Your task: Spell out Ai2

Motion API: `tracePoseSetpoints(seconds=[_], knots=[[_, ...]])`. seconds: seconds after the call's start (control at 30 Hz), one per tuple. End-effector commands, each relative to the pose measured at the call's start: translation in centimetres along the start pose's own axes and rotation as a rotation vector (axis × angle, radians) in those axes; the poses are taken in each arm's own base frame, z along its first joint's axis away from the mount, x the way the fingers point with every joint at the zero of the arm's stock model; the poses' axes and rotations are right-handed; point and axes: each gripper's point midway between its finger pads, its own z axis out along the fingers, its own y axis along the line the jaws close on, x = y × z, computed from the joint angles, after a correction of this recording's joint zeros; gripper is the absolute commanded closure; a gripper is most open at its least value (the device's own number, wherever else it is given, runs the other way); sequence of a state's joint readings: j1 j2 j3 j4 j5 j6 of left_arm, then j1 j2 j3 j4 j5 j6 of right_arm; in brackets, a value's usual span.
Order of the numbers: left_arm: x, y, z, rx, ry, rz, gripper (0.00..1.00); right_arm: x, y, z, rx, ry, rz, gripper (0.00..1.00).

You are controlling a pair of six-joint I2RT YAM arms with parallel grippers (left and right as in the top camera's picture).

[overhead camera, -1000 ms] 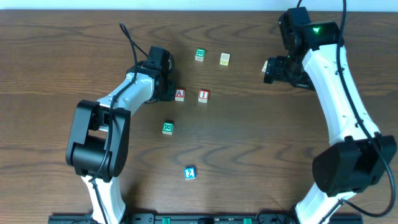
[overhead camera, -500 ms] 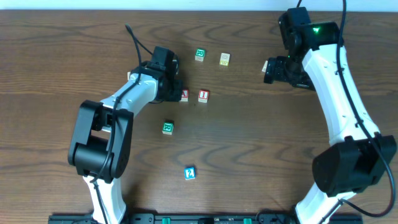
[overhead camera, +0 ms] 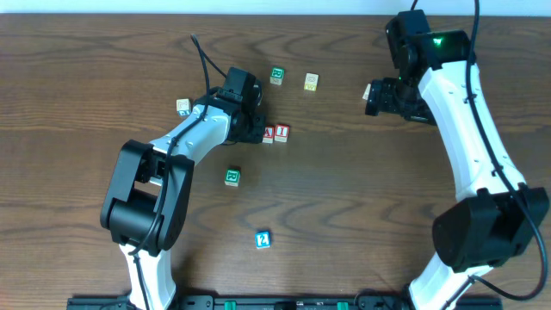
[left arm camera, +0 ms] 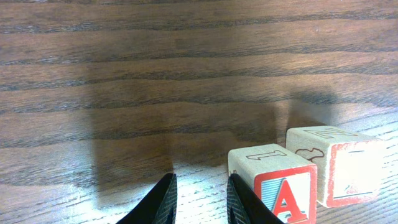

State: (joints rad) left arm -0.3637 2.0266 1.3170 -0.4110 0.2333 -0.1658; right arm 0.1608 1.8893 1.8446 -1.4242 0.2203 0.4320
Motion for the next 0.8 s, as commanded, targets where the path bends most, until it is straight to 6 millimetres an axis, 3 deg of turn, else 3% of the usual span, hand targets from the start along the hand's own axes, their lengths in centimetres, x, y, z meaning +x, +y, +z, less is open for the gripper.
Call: tracePoseSetpoints(seconds=[0.0, 0.77], knots=[[0.15, -0.02, 0.27, 0.002, 0.007, -0.035, 0.72, -0.10, 0.03, -0.69, 0.005, -0.024, -0.017, 0.01], [0.38, -0.66, 0.29, 0.029, 0.018, -0.057, 0.72, -0.12, 0.03, -0.71, 0.005, -0.025, -0.016, 0.01]])
